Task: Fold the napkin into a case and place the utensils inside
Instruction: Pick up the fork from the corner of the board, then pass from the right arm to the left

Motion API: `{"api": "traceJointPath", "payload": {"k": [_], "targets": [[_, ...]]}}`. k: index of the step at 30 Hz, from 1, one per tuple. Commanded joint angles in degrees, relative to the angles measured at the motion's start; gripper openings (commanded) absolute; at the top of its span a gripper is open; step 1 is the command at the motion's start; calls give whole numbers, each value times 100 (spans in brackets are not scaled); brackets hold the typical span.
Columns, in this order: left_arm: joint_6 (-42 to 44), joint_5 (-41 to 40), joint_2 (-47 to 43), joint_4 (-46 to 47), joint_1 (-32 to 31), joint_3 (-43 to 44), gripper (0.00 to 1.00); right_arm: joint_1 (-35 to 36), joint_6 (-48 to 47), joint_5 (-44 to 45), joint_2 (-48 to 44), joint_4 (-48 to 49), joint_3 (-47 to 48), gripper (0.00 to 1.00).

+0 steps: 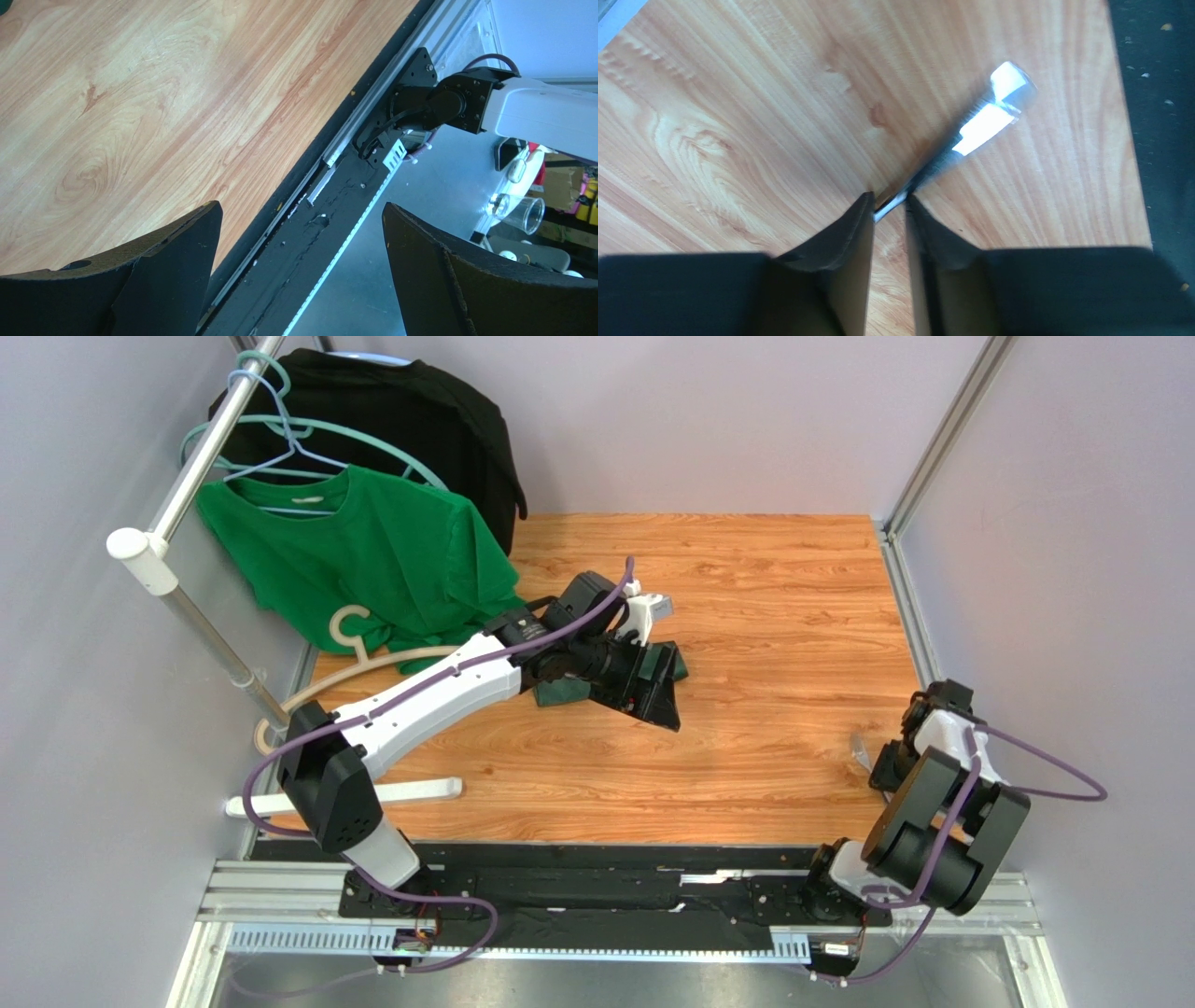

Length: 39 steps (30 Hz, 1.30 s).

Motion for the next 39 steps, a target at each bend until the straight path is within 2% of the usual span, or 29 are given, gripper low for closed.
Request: {"api": "traceJointPath", "payload": {"k": [1,3,7,9,10,14,15,16,17,19,20,22,27,29,31,36,39], "targets": [[120,318,65,58,59,348,93,91,126,146,569,28,-126,7],[103,371,109,84,68,392,93,144,91,208,552,28,-178,0],[76,450,179,145,77,366,93,144,-295,243,280,-16,-231,0],[-11,477,162,277,94,278,94,284,-585,225,-150,45,-240,0],[-38,503,127,321,146,199,94,345,-987,234,-326,37,-214,0],[-266,617,12,629,366,-65,94,1108,-2306,401,-1659,509,-179,0],[-293,617,-31,734,462,-126,94,1232,-2457,453,-1794,511,-109,0],[-319,617,-101,796,516,-266,94,1347,-3015,349,-1926,564,-74,0],[-406,626,-154,909,568,-346,95,1678,-3247,322,-1997,903,-21,0],[-521,731,-268,1112,726,-652,94,2128,-3355,549,-2076,837,330,0],[-704,793,-321,1400,779,-776,95,2591,-3346,638,-2068,854,453,0],[-933,881,-410,1866,815,-1161,97,2989,-3066,412,-1919,767,752,0],[-1566,845,-392,4010,815,-1953,99,4527,-1890,181,-1392,863,1244,0],[-1777,715,-331,4276,815,-2095,99,4993,-1651,287,-1119,898,1499,0],[-1831,557,-295,4330,815,-2130,99,5162,-1256,147,-943,976,1579,0],[-1682,388,46,4689,815,-2140,87,5531,-631,-152,-574,1092,1676,0],[-1620,582,484,4725,815,-1938,84,5681,-341,-293,-442,1170,1711,0]]}}
